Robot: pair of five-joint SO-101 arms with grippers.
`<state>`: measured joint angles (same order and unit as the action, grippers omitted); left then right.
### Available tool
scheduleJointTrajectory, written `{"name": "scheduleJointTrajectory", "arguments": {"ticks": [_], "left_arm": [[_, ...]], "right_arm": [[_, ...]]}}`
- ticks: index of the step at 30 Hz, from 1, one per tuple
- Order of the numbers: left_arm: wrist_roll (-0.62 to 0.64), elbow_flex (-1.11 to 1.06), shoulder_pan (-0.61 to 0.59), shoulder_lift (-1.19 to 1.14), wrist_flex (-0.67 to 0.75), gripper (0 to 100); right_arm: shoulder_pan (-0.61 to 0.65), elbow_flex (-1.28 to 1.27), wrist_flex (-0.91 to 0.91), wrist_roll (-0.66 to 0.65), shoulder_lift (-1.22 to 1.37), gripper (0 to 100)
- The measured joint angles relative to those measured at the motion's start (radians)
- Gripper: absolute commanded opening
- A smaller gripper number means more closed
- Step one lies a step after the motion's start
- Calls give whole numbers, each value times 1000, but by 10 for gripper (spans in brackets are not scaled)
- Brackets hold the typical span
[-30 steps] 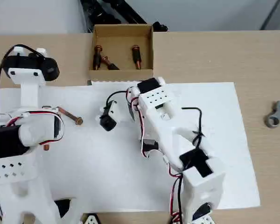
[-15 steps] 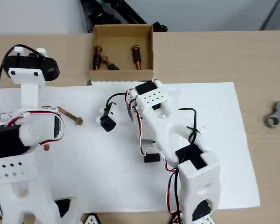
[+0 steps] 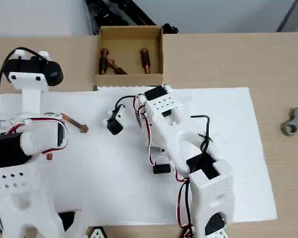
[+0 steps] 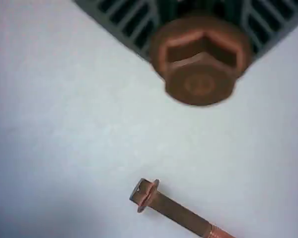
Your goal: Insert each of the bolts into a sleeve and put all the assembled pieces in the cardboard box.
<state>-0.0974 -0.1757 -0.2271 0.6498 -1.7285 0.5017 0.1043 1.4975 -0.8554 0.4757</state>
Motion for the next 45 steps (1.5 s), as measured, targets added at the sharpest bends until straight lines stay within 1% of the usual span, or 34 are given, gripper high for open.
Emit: {"name": "scheduleJointTrajectory", "arguments": {"ticks": [4, 7, 10, 12, 19, 23, 26, 29, 32, 34, 38, 41, 43, 45], "left_arm": [[0, 0, 0, 0, 0, 6], [0, 0, 0, 0, 0, 6], [0, 0, 0, 0, 0, 6], [-6, 0, 0, 0, 0, 6], [-6, 0, 0, 0, 35, 6], [-6, 0, 0, 0, 74, 6], [-6, 0, 0, 0, 104, 6], [-6, 0, 0, 0, 135, 6], [-6, 0, 0, 0, 176, 6], [-6, 0, 0, 0, 209, 6], [-5, 0, 0, 0, 279, 6], [26, 0, 17, 0, 331, 6], [49, 0, 49, 0, 365, 6], [74, 0, 97, 0, 402, 6]], "right_arm": [[2, 43, 2, 124, 0, 10], [5, 104, 11, 252, -15, 9], [6, 164, 77, 365, -69, 9], [8, 192, 126, 417, -129, 2], [6, 198, 160, 508, -439, 2], [8, 198, 117, 580, -678, 2], [5, 201, 68, 606, -835, 2], [8, 203, 41, 612, -934, 2], [8, 203, 40, 641, -974, 2], [8, 203, 40, 718, -987, 2], [8, 203, 40, 933, -1003, 2], [8, 203, 40, 1080, -1003, 2], [8, 203, 40, 1146, -1003, 2], [6, 198, 40, 1169, -1003, 2]]}}
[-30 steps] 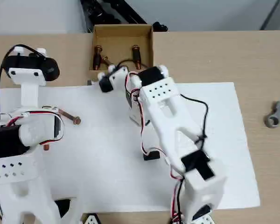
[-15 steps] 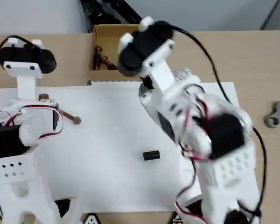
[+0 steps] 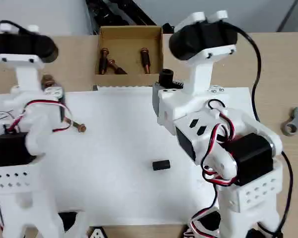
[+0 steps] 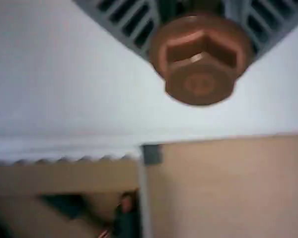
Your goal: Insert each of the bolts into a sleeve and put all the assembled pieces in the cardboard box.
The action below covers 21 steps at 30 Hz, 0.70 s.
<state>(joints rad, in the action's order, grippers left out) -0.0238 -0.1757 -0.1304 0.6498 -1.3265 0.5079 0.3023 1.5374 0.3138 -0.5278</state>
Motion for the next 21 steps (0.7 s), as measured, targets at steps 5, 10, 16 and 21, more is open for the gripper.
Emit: {"name": "scheduleJointTrajectory", "arguments": {"ticks": [5, 10, 16, 21], "left_arm": [[34, 0, 141, 0, 144, 6], [40, 0, 238, 0, 265, 6], [41, 0, 269, 0, 301, 6], [101, 0, 270, 0, 301, 6]], "right_arm": [[2, -121, -6, 14, -6, 2], [2, -204, -6, -32, -12, 2], [2, -267, -107, -110, -178, 2], [2, -442, -255, -175, -407, 2]]}}
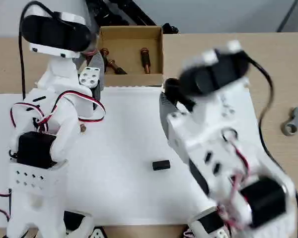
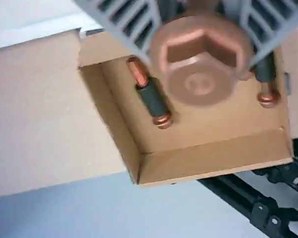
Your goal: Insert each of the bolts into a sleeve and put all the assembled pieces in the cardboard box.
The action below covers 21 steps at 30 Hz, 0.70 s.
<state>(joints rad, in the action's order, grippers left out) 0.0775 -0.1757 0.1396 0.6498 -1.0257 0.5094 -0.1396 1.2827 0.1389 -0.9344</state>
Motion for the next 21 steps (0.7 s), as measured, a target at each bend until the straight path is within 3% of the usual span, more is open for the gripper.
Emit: {"name": "scheduleJointTrajectory", "arguments": {"ticks": [6, 12, 21], "left_arm": [[91, 0, 12, 0, 23, 6], [97, 14, 133, 0, 28, 6], [97, 26, 339, 0, 28, 6]], "right_arm": [[-2, -450, -281, -20, -244, 2], [0, -908, -677, -20, -394, 2], [43, -1171, -944, -20, -404, 2]]}}
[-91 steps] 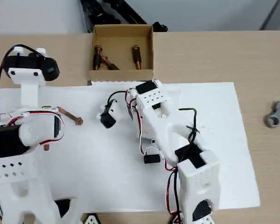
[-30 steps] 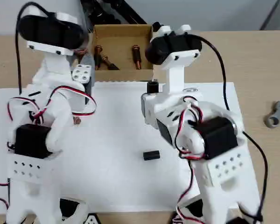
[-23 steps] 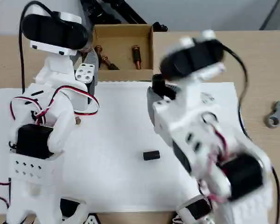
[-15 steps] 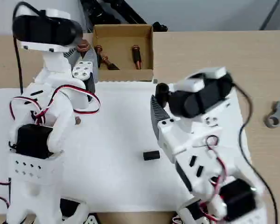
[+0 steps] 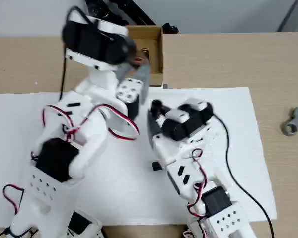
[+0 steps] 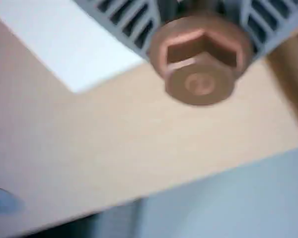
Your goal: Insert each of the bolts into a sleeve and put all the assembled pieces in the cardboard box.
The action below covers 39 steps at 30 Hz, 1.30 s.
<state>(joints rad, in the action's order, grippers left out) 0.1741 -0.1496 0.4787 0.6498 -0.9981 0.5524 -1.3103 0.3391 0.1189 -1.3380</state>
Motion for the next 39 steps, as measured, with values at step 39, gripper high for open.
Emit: {"name": "scheduleJointTrajectory", "arguments": {"ticks": [39], "left_arm": [[86, -63, 34, -14, -8, 5]], "right_arm": [[37, -31, -95, 0, -2, 2]]}}
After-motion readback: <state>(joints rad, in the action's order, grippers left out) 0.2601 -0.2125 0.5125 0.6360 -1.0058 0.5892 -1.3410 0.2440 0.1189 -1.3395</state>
